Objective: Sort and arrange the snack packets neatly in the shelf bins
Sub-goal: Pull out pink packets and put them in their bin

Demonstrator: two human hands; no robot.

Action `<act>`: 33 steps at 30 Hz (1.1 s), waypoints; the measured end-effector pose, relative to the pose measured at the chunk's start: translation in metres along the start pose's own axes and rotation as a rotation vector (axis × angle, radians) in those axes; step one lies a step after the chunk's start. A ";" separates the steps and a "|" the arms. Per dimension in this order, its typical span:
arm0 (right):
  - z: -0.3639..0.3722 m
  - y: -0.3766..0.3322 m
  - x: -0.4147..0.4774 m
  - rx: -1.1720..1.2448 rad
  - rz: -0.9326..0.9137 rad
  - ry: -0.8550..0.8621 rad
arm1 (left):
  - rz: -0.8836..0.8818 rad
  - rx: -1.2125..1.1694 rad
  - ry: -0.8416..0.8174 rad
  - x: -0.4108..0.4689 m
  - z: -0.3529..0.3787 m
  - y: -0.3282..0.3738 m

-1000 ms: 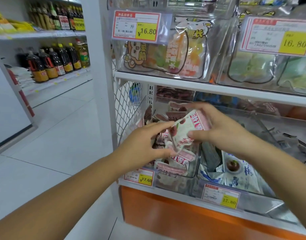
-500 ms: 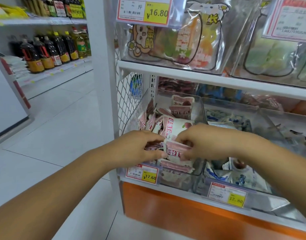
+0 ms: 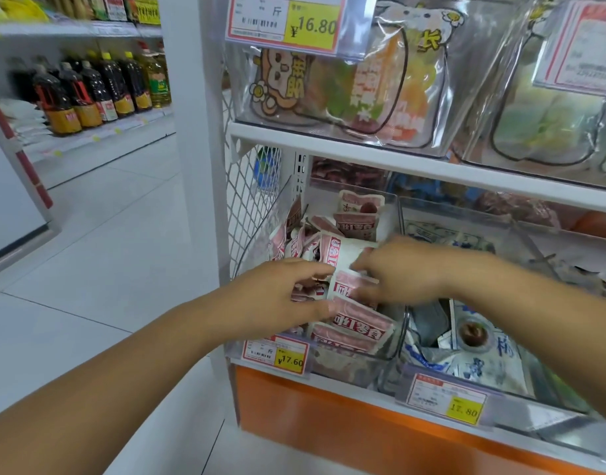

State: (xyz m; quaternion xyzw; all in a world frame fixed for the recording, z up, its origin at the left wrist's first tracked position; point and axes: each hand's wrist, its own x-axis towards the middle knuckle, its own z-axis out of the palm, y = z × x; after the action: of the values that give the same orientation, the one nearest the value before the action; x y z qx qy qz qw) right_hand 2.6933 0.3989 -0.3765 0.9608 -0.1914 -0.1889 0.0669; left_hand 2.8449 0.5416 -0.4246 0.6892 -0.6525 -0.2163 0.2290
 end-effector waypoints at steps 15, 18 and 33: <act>-0.007 0.019 0.029 0.117 0.016 -0.070 | 0.135 0.384 -0.120 0.004 0.019 -0.008; -0.005 0.007 0.038 0.087 0.032 -0.130 | 0.133 0.325 -0.091 0.003 0.019 -0.007; -0.027 0.029 0.028 0.539 -0.094 -0.061 | 0.151 0.170 -0.055 0.004 0.021 0.006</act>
State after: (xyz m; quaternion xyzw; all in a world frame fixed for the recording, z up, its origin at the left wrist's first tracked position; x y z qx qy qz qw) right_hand 2.7178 0.3624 -0.3552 0.9456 -0.1920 -0.1630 -0.2060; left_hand 2.8277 0.5361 -0.4377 0.6490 -0.7243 -0.1612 0.1677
